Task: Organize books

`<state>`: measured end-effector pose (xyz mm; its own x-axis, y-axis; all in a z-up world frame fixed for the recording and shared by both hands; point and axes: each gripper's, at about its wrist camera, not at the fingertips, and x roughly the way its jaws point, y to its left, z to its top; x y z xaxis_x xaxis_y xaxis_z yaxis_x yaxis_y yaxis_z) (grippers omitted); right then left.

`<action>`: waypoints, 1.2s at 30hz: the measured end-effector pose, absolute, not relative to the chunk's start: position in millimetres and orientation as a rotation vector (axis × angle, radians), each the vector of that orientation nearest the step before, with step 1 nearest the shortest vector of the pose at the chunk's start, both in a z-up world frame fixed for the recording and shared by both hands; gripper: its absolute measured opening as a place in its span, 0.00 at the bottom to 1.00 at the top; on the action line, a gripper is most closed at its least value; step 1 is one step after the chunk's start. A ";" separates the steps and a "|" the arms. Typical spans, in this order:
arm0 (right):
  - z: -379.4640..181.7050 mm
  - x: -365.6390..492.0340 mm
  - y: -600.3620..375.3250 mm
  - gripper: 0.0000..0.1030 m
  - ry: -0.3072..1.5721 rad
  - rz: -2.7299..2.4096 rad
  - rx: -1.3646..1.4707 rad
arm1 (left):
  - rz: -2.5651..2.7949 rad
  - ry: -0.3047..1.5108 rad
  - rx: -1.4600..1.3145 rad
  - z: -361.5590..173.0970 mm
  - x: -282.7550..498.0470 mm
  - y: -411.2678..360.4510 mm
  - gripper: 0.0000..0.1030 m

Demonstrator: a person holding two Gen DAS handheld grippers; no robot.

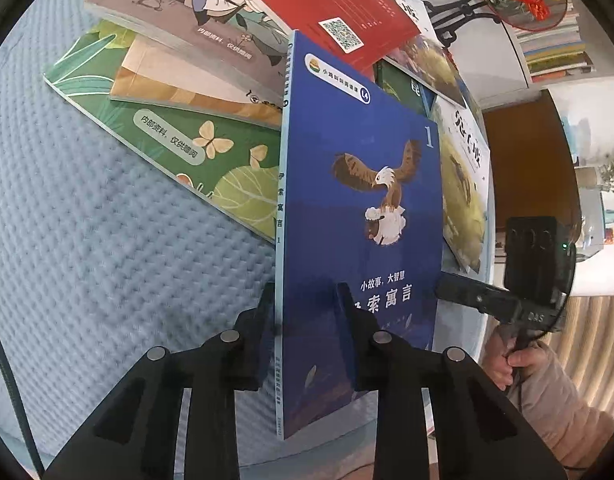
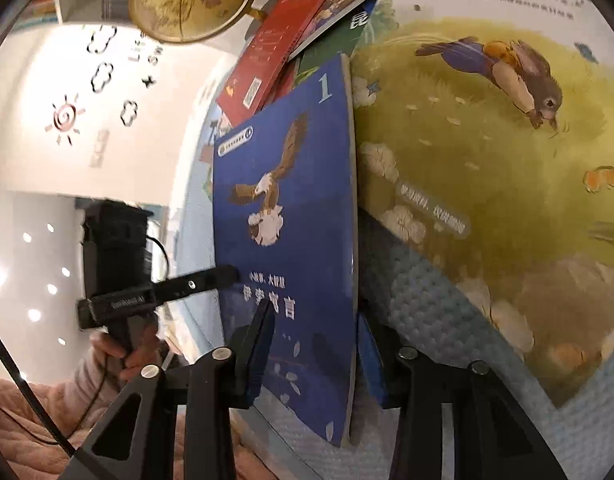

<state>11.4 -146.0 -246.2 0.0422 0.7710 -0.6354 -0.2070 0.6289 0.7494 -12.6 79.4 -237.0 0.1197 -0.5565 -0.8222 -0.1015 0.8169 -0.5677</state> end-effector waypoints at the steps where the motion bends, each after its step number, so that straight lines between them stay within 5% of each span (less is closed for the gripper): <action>1: -245.1 12.4 -145.8 0.36 1.324 0.811 0.530 | -0.363 1.430 -0.554 -236.4 -12.0 78.2 0.24; 5: -242.7 16.3 -140.5 0.20 1.327 0.773 0.470 | -0.343 1.425 -0.519 -233.9 -10.2 73.1 0.24; 9: -225.4 7.2 -135.6 0.14 1.304 0.786 0.468 | -0.289 1.423 -0.418 -222.2 -8.3 62.2 0.23; 25: -134.5 -20.7 -84.4 0.14 1.125 0.854 0.328 | -0.325 1.268 -0.353 -145.5 6.6 117.6 0.23; 36: -140.0 -5.9 -20.4 0.14 1.091 0.938 0.219 | -0.230 1.195 -0.363 -125.5 15.8 236.4 0.23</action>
<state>-5.9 -20.4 -140.0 0.1353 0.7402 -0.6586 -0.5404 0.6123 0.5771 15.8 236.4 -125.5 0.3539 -0.3622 -0.8623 -0.0163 0.9195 -0.3929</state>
